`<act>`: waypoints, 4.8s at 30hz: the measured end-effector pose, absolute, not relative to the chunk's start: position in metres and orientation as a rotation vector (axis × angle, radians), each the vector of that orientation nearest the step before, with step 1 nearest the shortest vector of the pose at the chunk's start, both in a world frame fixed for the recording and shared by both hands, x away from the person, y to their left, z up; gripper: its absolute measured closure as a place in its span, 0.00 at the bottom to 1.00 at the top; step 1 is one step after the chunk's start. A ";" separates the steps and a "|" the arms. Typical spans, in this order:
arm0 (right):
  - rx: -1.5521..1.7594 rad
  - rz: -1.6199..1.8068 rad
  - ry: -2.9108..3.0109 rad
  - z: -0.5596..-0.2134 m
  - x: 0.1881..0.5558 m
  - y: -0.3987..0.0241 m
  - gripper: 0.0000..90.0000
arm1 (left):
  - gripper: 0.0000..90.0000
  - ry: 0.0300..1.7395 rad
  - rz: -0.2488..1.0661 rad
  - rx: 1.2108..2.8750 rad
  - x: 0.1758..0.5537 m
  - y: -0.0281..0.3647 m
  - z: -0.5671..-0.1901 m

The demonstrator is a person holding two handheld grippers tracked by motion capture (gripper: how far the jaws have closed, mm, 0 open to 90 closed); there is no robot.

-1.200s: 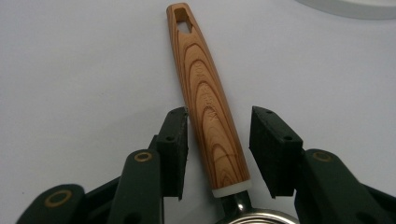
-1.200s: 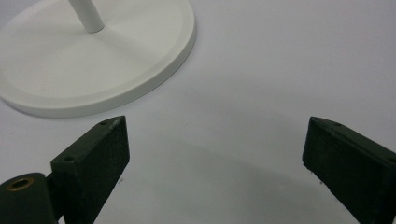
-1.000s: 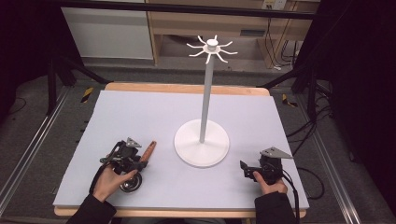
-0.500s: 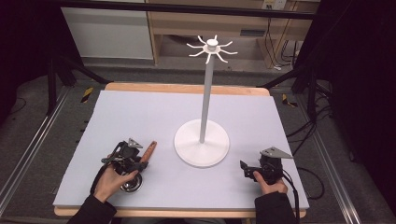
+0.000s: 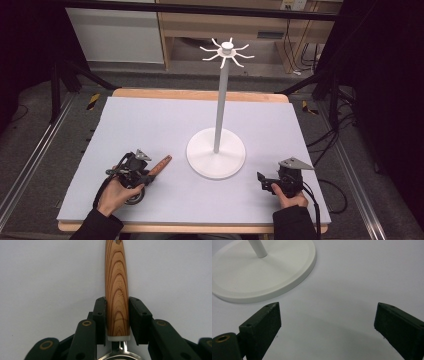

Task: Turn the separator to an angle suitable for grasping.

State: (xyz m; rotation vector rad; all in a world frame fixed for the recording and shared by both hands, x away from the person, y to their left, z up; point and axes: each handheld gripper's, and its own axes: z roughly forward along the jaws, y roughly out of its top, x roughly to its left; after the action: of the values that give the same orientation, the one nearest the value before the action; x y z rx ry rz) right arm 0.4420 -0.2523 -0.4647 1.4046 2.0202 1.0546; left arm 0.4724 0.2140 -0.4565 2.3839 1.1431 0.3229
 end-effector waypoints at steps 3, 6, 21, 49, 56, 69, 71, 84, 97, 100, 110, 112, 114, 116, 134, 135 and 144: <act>1.405 1.053 2.020 -0.465 0.442 -0.252 0.09 | 0.67 1.136 0.354 2.398 0.473 0.213 -0.456; 1.406 1.055 2.017 -0.464 0.442 -0.253 0.09 | 0.64 1.119 0.364 2.388 0.473 0.214 -0.453; 1.421 1.062 2.018 -0.465 0.442 -0.253 0.08 | 0.60 1.059 0.389 2.387 0.487 0.207 -0.435; 1.425 1.053 2.026 -0.465 0.443 -0.253 0.08 | 0.73 1.033 0.335 2.520 0.508 0.188 -0.449; 1.431 1.056 2.023 -0.465 0.443 -0.253 0.08 | 0.71 1.040 0.334 2.539 0.508 0.186 -0.452; 1.432 1.051 2.028 -0.466 0.444 -0.253 0.08 | 0.72 1.080 0.291 2.525 0.511 0.188 -0.452; 1.436 1.049 2.035 -0.466 0.445 -0.254 0.08 | 0.72 1.089 0.277 2.519 0.512 0.189 -0.452; 1.445 1.040 2.045 -0.468 0.447 -0.254 0.08 | 0.75 1.107 0.228 2.519 0.518 0.191 -0.450; 1.441 1.037 2.040 -0.468 0.447 -0.255 0.08 | 0.75 1.080 0.266 2.458 0.508 0.197 -0.439; 1.444 1.040 2.042 -0.467 0.446 -0.255 0.08 | 0.75 1.074 0.277 2.447 0.506 0.199 -0.435; 1.440 1.051 2.035 -0.467 0.445 -0.256 0.08 | 0.75 1.030 0.315 2.376 0.493 0.203 -0.415; 1.437 1.056 2.030 -0.466 0.445 -0.256 0.08 | 0.75 1.019 0.330 2.343 0.489 0.205 -0.408; 1.435 1.056 2.029 -0.466 0.445 -0.256 0.08 | 0.75 1.016 0.331 2.333 0.488 0.205 -0.405; 1.436 1.058 2.026 -0.466 0.445 -0.255 0.08 | 0.75 1.014 0.342 2.300 0.484 0.206 -0.401; 1.418 1.056 2.020 -0.465 0.445 -0.255 0.08 | 0.75 0.966 0.473 2.011 0.465 0.221 -0.378; 1.417 1.058 2.018 -0.465 0.445 -0.255 0.08 | 0.75 0.963 0.481 1.987 0.463 0.222 -0.377; 1.425 1.065 2.018 -0.464 0.444 -0.255 0.08 | 0.75 0.939 0.529 1.858 0.452 0.224 -0.367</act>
State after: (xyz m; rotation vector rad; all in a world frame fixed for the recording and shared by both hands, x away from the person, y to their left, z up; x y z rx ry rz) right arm 0.4440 -0.2550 -0.4641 1.4248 2.0184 1.0645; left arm 0.4524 0.2239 -0.3666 1.8583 0.9394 0.5288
